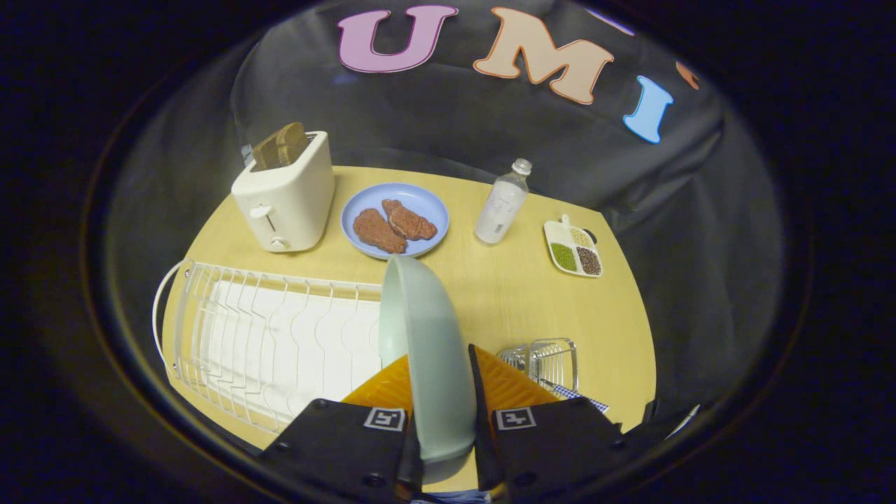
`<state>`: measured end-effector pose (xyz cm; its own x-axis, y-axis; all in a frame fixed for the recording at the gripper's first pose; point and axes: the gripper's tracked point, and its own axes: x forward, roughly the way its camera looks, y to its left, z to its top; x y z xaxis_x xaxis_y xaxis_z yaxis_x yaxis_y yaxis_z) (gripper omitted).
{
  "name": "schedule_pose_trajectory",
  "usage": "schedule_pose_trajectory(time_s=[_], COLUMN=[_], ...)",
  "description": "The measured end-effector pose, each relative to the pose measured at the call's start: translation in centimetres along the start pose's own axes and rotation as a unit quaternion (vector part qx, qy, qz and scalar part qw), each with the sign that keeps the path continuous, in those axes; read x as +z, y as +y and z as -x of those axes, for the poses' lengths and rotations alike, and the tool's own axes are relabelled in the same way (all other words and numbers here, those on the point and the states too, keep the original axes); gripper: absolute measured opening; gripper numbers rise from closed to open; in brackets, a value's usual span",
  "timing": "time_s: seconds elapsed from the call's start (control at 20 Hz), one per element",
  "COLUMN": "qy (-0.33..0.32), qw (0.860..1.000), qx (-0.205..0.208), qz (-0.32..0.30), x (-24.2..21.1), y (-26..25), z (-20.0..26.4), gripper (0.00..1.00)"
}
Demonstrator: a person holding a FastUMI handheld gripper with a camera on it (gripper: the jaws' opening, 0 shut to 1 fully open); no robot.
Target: Take the plate from the dish rack, then take the spoon from the basket and place it into the plate.
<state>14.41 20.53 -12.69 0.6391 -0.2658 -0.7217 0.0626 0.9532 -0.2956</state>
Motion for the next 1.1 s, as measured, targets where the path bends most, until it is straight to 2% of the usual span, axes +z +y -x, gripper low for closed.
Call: schedule_pose_trajectory(time_s=[0.4, 0.6, 0.8, 0.9, 1.1], qy=[0.041, 0.043, 0.019, 0.004, -0.016], qw=[0.999, 0.999, 0.999, 0.999, 0.997], qx=[-0.002, -0.026, -0.048, -0.038, 0.026], qz=[-0.012, 0.002, 0.017, 0.001, -0.075], x=[-0.5, 0.2, 2.2, 3.4, 4.0], y=[-0.7, -0.9, -1.3, -2.1, -5.5], z=[-0.3, 0.3, 2.6, 4.0, 6.6], gripper=[0.32, 0.32, 0.32, 0.32, 0.32])
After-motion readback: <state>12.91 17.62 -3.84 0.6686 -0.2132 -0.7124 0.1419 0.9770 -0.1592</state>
